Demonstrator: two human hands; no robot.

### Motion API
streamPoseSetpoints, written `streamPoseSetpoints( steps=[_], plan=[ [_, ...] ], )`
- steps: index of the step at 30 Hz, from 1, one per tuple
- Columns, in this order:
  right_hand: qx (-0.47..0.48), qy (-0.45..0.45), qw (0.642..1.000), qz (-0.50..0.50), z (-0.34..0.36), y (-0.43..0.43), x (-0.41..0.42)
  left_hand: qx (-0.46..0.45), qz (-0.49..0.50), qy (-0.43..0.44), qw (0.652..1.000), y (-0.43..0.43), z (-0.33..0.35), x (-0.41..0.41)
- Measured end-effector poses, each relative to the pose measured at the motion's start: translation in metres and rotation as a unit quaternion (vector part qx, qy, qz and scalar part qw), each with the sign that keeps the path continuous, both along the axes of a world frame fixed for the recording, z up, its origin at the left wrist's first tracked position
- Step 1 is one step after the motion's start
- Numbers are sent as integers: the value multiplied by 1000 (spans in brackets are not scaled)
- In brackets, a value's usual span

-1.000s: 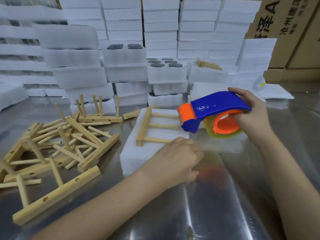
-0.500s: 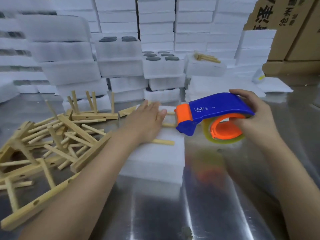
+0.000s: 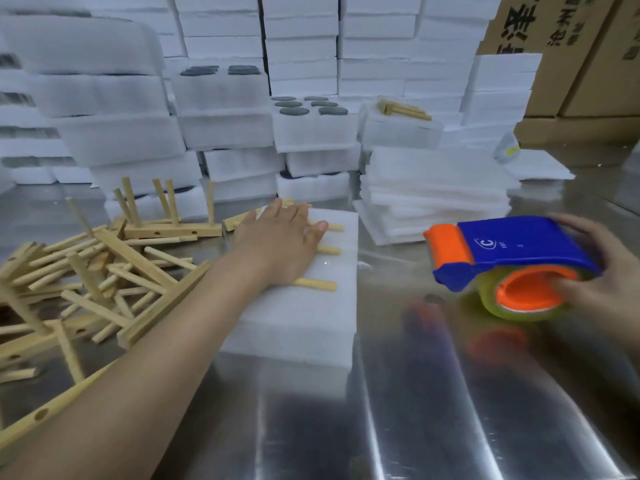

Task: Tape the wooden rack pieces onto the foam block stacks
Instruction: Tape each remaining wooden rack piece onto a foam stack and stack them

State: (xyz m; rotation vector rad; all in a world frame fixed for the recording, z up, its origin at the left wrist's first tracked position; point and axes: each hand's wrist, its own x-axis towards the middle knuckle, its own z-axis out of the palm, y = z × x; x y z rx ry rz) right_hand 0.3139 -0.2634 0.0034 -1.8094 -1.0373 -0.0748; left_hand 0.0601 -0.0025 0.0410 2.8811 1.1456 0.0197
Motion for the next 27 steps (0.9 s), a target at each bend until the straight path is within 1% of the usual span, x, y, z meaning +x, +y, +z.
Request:
streamPoseSetpoints(
  steps=[2, 4, 6, 7, 8, 9, 10, 11, 13, 15, 17, 21, 25, 27],
  plan=[
    [11, -9, 1000, -3, -3, 2, -1, 0, -5, 9, 1000, -1, 1, 0],
    [12, -17, 1000, -12, -5, 5, 2, 3, 11, 37, 999, -2, 3, 1],
    [12, -23, 999, -19, -7, 6, 6, 29, 29, 54, 998, -7, 7, 8],
    [12, -22, 999, -21, -9, 7, 6, 53, 22, 37, 998, -12, 10, 15],
    [11, -24, 999, -22, -10, 7, 6, 72, 2, -8, 997, -19, 10, 23],
    [8, -26, 999, -21, -10, 7, 5, 70, -27, -74, 994, -29, 10, 34],
    [8, -28, 999, -20, -10, 7, 4, 44, -59, -134, 988, -40, 10, 44],
    [10, -27, 999, -18, -10, 7, 4, 12, -85, -165, 982, -52, 8, 53],
    [15, -25, 999, -15, -11, 7, 4, -25, -102, -152, 983, -68, 3, 69],
    [21, -29, 999, -12, -12, 7, 3, -27, -93, -121, 988, -68, -3, 77],
    [27, -35, 999, -9, -11, 8, 1, -26, -85, -112, 990, -63, -7, 78],
    [16, -49, 999, 1, -9, 9, -3, -60, -82, -151, 983, -61, -10, 76],
    [17, -57, 998, 10, -8, 12, -5, -37, -89, -178, 979, -64, -13, 77],
    [15, -62, 998, 0, -7, 13, -7, -42, -87, -199, 975, -63, -15, 77]
  ],
)
